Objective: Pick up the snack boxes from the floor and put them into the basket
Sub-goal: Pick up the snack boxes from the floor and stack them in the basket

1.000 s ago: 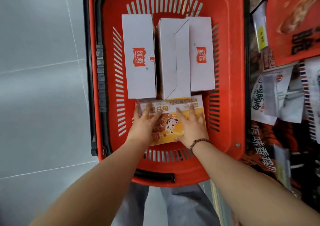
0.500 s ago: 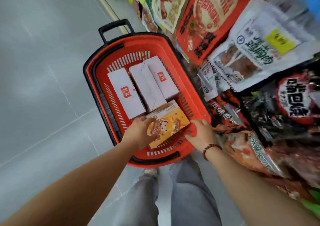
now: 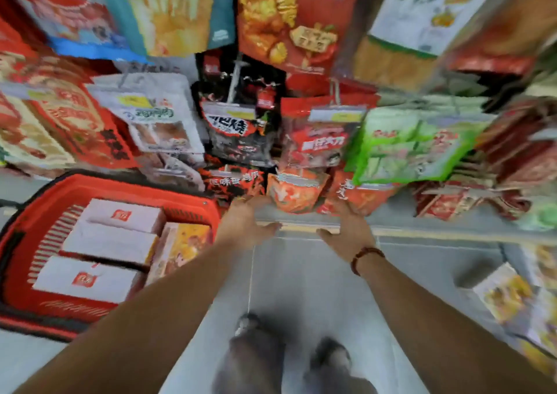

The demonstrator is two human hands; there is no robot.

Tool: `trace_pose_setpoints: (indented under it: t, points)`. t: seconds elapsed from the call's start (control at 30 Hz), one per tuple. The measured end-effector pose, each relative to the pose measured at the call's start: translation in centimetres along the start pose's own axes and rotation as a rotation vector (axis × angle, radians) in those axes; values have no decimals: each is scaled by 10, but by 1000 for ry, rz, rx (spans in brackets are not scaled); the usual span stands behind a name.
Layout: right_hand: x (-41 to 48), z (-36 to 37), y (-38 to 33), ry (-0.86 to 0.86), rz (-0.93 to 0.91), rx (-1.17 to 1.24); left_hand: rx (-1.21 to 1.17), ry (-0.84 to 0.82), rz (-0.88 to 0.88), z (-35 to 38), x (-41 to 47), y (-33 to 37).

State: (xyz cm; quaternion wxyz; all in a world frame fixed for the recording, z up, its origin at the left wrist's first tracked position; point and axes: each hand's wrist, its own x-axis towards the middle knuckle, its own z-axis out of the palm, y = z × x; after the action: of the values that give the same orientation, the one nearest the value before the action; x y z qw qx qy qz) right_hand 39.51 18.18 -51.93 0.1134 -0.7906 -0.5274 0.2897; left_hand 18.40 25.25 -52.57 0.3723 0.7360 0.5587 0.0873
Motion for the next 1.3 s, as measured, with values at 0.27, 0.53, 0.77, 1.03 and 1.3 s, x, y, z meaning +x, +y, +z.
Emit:
trace_pose_setpoints:
  t: [0.27,0.53,0.77,1.03,1.3]
  points:
    - [-101,-75,191,242,339,165,46,-162,324,155,10,162]
    - [-222,-117,378,481,546,451,34,-312,543,326,-48,313]
    - [-271,-135,491,579,722,538,61,-447,661,433,-64,403]
    - [-242,-163,606,533,845,554,149,-561,675,543,3,462]
    - [-173,-179,721,428,988,614,280,-712,698,658,99,523]
